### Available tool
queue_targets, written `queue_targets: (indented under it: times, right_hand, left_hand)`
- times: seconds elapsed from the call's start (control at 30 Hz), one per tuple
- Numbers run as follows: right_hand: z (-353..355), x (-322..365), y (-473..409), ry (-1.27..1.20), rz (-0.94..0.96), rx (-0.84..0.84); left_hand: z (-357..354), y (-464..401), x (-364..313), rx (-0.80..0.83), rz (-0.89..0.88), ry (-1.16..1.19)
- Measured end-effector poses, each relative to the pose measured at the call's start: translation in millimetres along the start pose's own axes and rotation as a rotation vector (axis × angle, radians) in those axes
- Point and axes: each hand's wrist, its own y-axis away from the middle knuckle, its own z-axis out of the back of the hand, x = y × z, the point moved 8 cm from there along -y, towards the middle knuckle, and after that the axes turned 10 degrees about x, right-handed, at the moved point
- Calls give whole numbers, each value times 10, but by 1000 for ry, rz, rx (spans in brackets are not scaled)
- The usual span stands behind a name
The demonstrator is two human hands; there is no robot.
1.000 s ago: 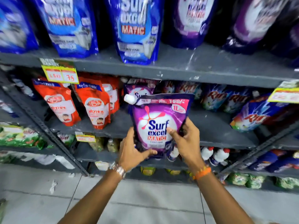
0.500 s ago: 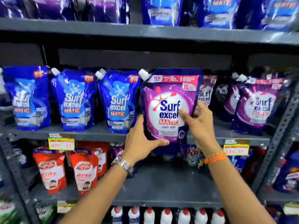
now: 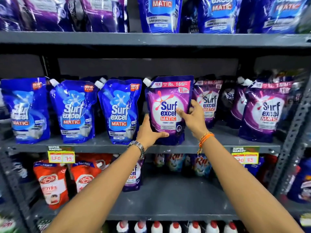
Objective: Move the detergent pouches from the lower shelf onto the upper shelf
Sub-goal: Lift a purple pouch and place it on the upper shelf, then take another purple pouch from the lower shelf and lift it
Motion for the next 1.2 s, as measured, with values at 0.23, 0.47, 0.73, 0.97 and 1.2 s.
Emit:
queue_targets:
  times: [0.23, 0.47, 0.73, 0.97, 1.2]
  right_hand:
    - [-11, -77, -9, 2, -16, 2]
    - [203, 43, 291, -11, -67, -95]
    - [-137, -274, 1791, -81, 149, -382]
    - [-1103, -1661, 2027, -96, -225, -145]
    - [-1823, -2938, 1491, -8, -522, 131]
  left_hand:
    - [-20, -105, 93, 13, -6, 2]
    - [132, 357, -23, -86, -78, 42]
    - [157, 1558, 1016, -127, -139, 81]
    - [206, 1698, 2651, -98, 257, 61]
    - [54, 1147, 3723, 39, 440, 4]
